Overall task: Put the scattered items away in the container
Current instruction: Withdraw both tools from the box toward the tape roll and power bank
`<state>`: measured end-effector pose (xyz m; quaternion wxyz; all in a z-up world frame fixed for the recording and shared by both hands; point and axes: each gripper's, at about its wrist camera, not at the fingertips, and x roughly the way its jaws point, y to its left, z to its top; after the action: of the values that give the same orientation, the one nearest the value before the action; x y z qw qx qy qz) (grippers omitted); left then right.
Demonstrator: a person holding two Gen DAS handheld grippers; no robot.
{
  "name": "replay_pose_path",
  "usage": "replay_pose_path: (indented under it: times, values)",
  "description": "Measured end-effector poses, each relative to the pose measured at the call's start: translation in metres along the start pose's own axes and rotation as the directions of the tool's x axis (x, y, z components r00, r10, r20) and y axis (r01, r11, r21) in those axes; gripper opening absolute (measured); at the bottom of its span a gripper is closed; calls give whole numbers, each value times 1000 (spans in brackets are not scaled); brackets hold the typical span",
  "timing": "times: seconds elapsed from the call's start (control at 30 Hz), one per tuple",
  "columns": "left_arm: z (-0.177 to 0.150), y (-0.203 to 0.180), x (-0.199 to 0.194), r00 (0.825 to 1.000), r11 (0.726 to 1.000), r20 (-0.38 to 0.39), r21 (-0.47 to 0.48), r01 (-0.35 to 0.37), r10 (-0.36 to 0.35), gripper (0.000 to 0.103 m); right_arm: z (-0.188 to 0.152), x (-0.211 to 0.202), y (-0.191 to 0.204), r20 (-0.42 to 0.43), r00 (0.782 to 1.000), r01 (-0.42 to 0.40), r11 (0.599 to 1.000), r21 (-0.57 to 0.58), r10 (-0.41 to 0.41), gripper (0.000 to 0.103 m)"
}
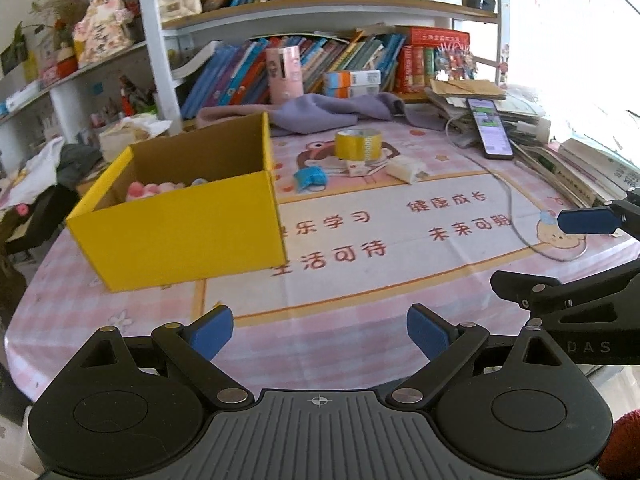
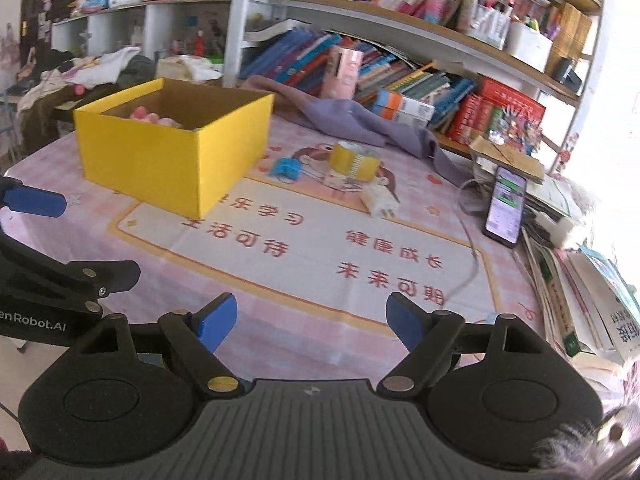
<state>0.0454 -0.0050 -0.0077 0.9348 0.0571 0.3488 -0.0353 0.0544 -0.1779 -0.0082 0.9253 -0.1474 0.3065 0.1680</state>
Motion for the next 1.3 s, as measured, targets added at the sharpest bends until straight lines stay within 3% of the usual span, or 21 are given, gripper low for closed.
replay_pose_path:
  times: [0.53,0.6,0.7,0.87,1.1,1.3]
  values:
    - [28,-21,42,996,995,-4,39,87,-87,94,9,32,-34,-57,998,38,999,38,-36,78]
    - [33,-24,49,996,995,-4,49,92,-92,94,12,39,-39,-63,997,39,998,45,-36,68]
    - [40,-27,61,995,993,-6,58,100,-100,92,17,51,-48,-80,996,46,997,59,-41,62]
    - [58,-32,88,994,992,-20,58,113,-112,91,26,72,-64,-91,995,49,997,62,-43,62]
    - [86,-41,121,994,993,-22,45,112,-111,85,47,104,-92,-105,994,49,997,63,-42,62]
    - [116,-43,143,998,998,-11,11,65,-64,82,68,132,-117,-96,995,11,999,46,-7,59]
